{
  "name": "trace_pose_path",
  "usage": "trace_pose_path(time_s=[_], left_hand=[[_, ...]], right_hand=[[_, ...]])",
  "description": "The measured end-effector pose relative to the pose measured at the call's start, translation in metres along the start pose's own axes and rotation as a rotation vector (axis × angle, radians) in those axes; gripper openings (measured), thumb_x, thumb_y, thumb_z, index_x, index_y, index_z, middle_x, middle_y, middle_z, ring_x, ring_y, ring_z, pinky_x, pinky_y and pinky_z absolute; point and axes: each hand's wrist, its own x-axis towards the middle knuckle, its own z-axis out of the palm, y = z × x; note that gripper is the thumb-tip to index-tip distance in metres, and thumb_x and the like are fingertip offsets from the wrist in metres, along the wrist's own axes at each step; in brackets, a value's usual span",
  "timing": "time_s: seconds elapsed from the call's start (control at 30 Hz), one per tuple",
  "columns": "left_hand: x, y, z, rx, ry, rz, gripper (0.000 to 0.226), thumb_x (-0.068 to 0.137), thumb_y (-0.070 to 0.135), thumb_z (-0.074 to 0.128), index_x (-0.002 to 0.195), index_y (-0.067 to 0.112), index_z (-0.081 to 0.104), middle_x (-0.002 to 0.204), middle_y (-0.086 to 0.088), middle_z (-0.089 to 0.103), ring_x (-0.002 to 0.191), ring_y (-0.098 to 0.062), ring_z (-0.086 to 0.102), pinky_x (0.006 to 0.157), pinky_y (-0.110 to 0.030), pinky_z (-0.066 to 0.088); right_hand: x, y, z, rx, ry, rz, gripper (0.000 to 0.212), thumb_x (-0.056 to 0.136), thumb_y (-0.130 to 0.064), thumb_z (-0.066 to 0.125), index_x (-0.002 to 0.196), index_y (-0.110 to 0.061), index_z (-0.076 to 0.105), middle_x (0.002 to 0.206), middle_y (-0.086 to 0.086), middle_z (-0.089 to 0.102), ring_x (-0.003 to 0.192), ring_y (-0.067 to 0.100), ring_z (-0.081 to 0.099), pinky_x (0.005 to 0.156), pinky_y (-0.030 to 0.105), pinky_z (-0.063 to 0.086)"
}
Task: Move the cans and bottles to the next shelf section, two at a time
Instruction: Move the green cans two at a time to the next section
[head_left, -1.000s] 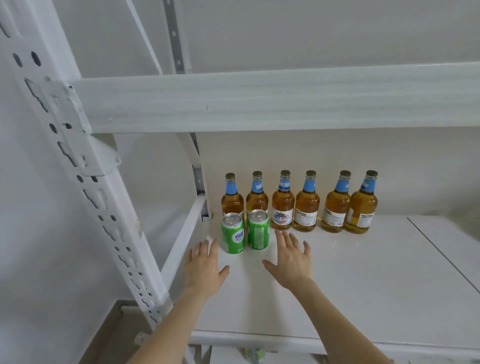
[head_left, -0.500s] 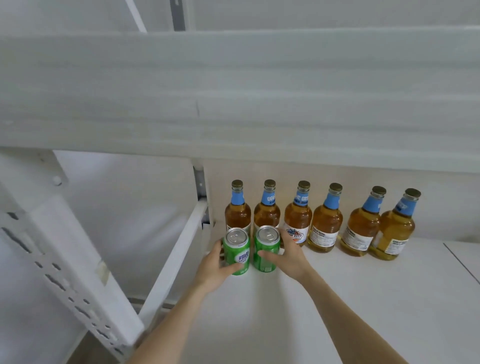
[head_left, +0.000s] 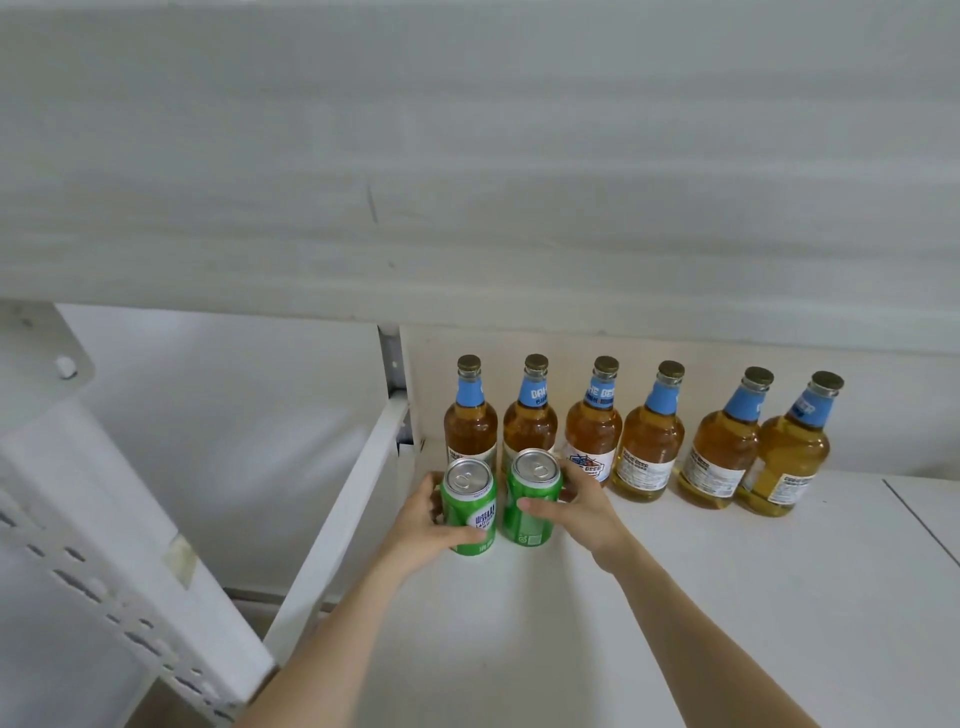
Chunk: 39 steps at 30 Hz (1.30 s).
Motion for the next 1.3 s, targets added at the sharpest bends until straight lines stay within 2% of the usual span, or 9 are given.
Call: trace_pose_path(time_s=[0.13,0.23,0.3,0.43,0.53,0.63,0.73,0.9,1.3], left_hand=[[-0.015,0.000,0.004,-0.084,0.019,-0.026,0.085,0.043,0.032,0.094,0.118,0.028,0.054,0.115,0.001,0.071,0.106,-0.017,0.068,0.087,-0.038,0.058],[-0.031,0.000,0.007,-0.151,0.032,-0.042,0.083,0.044,0.037,0.093,0.117,0.027,0.057,0.112,0.000,0.073,0.103,-0.018,0.069,0.073,-0.033,0.057],[-0.043,0.000,0.010,-0.194,0.046,-0.053,0.082,0.044,0.037,0.092,0.117,0.025,0.057,0.111,-0.001,0.073,0.101,-0.019,0.070,0.070,-0.033,0.058],[-0.067,0.003,0.012,-0.267,0.055,-0.090,0.057,0.068,0.020,0.089,0.116,0.024,0.059,0.111,-0.002,0.072,0.102,-0.020,0.069,0.081,-0.039,0.059],[-0.087,0.007,0.011,-0.263,0.044,-0.107,0.046,0.077,0.021,0.082,0.117,0.025,0.059,0.113,0.000,0.071,0.103,-0.020,0.068,0.077,-0.034,0.056],[-0.109,0.010,0.010,-0.251,0.025,-0.113,0.052,0.073,0.030,0.085,0.118,0.026,0.060,0.113,0.000,0.072,0.102,-0.021,0.069,0.077,-0.035,0.056],[-0.128,0.013,0.009,-0.245,0.020,-0.107,0.072,0.054,0.044,0.090,0.118,0.027,0.061,0.113,0.000,0.073,0.103,-0.023,0.070,0.087,-0.044,0.058],[-0.160,0.018,0.015,-0.236,-0.004,-0.122,0.054,0.073,0.029,0.084,0.121,0.024,0.059,0.117,-0.002,0.069,0.106,-0.023,0.067,0.089,-0.042,0.056],[-0.212,0.038,0.061,-0.174,-0.077,-0.077,0.049,0.077,0.030,0.081,0.121,0.025,0.059,0.115,0.000,0.070,0.105,-0.021,0.066,0.084,-0.036,0.055]], right_hand=[[-0.015,-0.006,0.000,0.175,-0.004,0.070,0.043,0.080,-0.013,0.081,0.118,-0.025,0.064,0.114,-0.003,0.072,0.105,0.016,0.067,0.073,0.026,0.053],[-0.030,-0.005,0.001,0.250,-0.002,0.143,0.039,0.083,-0.016,0.077,0.119,-0.020,0.064,0.111,0.000,0.072,0.096,0.015,0.070,0.068,0.028,0.054],[-0.040,-0.002,0.000,0.284,0.023,0.182,0.036,0.084,-0.020,0.076,0.118,-0.019,0.063,0.113,0.003,0.071,0.098,0.017,0.068,0.068,0.031,0.054],[-0.063,0.008,0.002,0.336,0.078,0.248,0.041,0.082,-0.031,0.077,0.118,-0.018,0.064,0.116,0.008,0.069,0.108,0.025,0.064,0.085,0.044,0.055],[-0.082,0.011,0.003,0.351,0.086,0.266,0.047,0.080,-0.035,0.077,0.120,-0.015,0.063,0.116,0.011,0.069,0.109,0.028,0.064,0.094,0.050,0.054],[-0.100,0.009,0.005,0.349,0.089,0.267,0.052,0.079,-0.038,0.077,0.122,-0.014,0.061,0.117,0.011,0.068,0.109,0.028,0.064,0.094,0.051,0.054],[-0.120,0.004,0.007,0.343,0.099,0.255,0.052,0.080,-0.038,0.077,0.123,-0.014,0.060,0.117,0.011,0.067,0.110,0.028,0.063,0.097,0.051,0.053],[-0.160,-0.007,0.008,0.321,0.117,0.222,0.041,0.083,-0.034,0.075,0.117,-0.013,0.063,0.114,0.012,0.066,0.107,0.027,0.062,0.087,0.044,0.054],[-0.231,-0.013,-0.031,0.324,0.217,0.175,0.037,0.083,-0.033,0.076,0.112,-0.014,0.063,0.113,0.011,0.065,0.105,0.028,0.062,0.082,0.043,0.054]])
